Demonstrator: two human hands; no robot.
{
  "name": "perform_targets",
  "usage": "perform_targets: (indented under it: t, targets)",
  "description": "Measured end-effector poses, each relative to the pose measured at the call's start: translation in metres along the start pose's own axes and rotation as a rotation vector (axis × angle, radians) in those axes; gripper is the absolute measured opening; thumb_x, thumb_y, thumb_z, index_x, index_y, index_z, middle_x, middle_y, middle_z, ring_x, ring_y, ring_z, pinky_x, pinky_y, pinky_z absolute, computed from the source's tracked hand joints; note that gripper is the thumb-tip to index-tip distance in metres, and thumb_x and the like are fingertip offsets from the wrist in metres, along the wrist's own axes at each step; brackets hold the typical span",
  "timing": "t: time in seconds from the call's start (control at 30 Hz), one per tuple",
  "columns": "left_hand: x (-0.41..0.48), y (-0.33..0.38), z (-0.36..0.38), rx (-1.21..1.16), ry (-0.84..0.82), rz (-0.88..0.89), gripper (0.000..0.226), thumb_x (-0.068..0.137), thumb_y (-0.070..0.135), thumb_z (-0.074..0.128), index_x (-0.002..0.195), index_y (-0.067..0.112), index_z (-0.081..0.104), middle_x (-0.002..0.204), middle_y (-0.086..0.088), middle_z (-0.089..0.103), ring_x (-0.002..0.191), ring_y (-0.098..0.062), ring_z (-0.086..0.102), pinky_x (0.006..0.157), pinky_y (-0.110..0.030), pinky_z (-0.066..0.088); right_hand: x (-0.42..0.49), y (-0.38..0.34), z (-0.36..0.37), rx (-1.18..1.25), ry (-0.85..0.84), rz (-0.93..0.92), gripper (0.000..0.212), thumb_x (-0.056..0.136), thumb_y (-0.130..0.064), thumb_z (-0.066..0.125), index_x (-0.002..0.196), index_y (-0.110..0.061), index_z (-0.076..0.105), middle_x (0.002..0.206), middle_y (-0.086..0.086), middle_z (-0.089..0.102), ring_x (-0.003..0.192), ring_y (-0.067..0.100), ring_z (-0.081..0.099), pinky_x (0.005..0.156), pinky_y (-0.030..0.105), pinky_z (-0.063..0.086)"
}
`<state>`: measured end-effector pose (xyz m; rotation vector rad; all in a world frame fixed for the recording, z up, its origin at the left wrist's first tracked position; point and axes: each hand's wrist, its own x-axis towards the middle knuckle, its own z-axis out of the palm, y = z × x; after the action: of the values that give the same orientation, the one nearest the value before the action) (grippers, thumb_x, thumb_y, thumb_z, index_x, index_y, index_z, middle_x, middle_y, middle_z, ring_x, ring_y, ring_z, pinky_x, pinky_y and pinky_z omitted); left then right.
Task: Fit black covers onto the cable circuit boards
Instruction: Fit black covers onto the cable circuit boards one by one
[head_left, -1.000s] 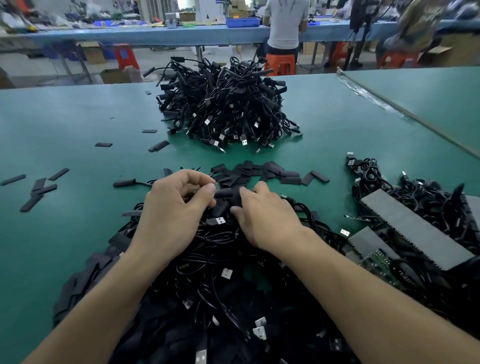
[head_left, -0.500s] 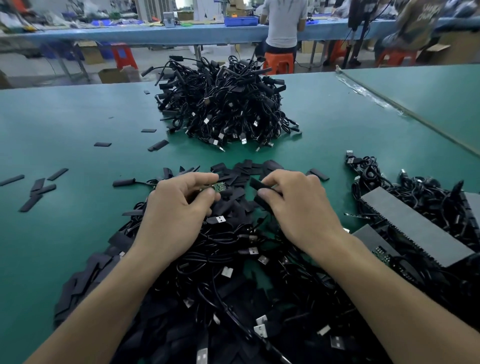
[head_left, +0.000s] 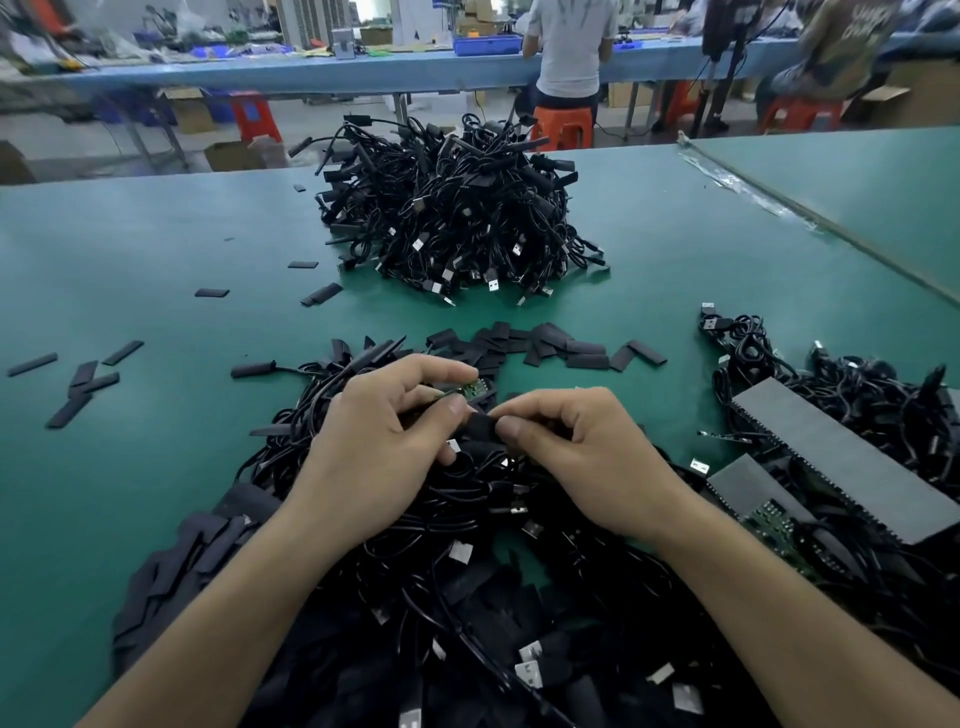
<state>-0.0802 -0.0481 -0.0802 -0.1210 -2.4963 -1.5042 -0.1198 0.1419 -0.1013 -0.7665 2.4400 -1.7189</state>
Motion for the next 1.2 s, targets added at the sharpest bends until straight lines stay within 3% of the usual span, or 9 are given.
perform_targets:
  t: [0.1,0.23,0.33,0.47,0.63,0.73,1.2]
  targets:
    - [-0.001,0.000,-0.001,0.004,-0.009,0.015,0.024,0.094,0.021,0.066,0.104,0.042,0.069,0.077,0.005,0.073,0.063,-0.010,0.069,0.068,-0.031,0.053,-0.001,-0.001,0.001,0.069,-0.018,0.002,0.014,0.093,-0.018,0.068,0.097,-0.030,0.075,0.080,-0.012,0.074,0.077,0.007,0.069,0.073,0.021,0.053]
    - [-0.002,-0.002,0.001,0.028,0.011,0.012,0.022,0.092,0.021,0.069,0.101,0.040,0.069,0.073,0.008,0.072,0.059,-0.008,0.067,0.063,-0.026,0.048,-0.003,-0.002,0.001,0.115,0.016,0.001,0.028,0.079,-0.027,0.081,0.104,-0.031,0.070,0.071,-0.014,0.067,0.062,0.001,0.059,0.063,0.019,0.047]
    - [-0.001,-0.002,0.002,0.008,0.036,-0.011,0.020,0.091,0.019,0.070,0.097,0.037,0.068,0.073,0.009,0.073,0.056,-0.009,0.067,0.059,-0.022,0.047,-0.005,-0.002,0.003,0.074,0.064,-0.024,0.027,0.073,-0.025,0.087,0.096,-0.031,0.074,0.072,-0.012,0.071,0.062,0.007,0.063,0.063,0.022,0.051]
    - [-0.001,-0.001,0.002,-0.008,0.057,-0.028,0.016,0.092,0.021,0.069,0.095,0.037,0.066,0.069,0.006,0.073,0.058,-0.010,0.069,0.058,-0.024,0.050,-0.006,0.000,0.002,0.085,0.132,-0.029,0.020,0.074,-0.027,0.086,0.091,-0.033,0.077,0.077,-0.008,0.075,0.070,0.009,0.070,0.068,0.024,0.055]
    - [0.001,0.001,-0.001,-0.056,0.069,-0.040,0.024,0.090,0.013,0.068,0.090,0.037,0.068,0.073,0.004,0.074,0.056,-0.010,0.067,0.057,-0.015,0.048,-0.004,0.004,0.000,0.172,0.231,-0.002,0.019,0.074,-0.023,0.086,0.089,-0.029,0.079,0.079,-0.008,0.077,0.073,0.007,0.072,0.069,0.022,0.054]
    - [0.001,0.002,-0.002,-0.085,0.067,-0.050,0.022,0.089,0.009,0.068,0.088,0.031,0.070,0.073,0.004,0.074,0.053,-0.008,0.065,0.057,-0.015,0.050,-0.004,0.003,0.001,0.181,0.215,-0.010,0.017,0.074,-0.019,0.086,0.086,-0.029,0.080,0.077,-0.006,0.077,0.072,0.010,0.072,0.068,0.024,0.055]
    - [0.000,0.010,-0.001,-0.111,0.034,-0.109,0.022,0.087,0.005,0.066,0.085,0.025,0.074,0.070,-0.001,0.074,0.051,-0.006,0.059,0.056,-0.014,0.048,-0.003,0.001,0.001,0.198,0.188,-0.066,0.020,0.080,-0.008,0.081,0.083,-0.027,0.077,0.065,-0.014,0.070,0.057,-0.003,0.059,0.059,0.010,0.043]
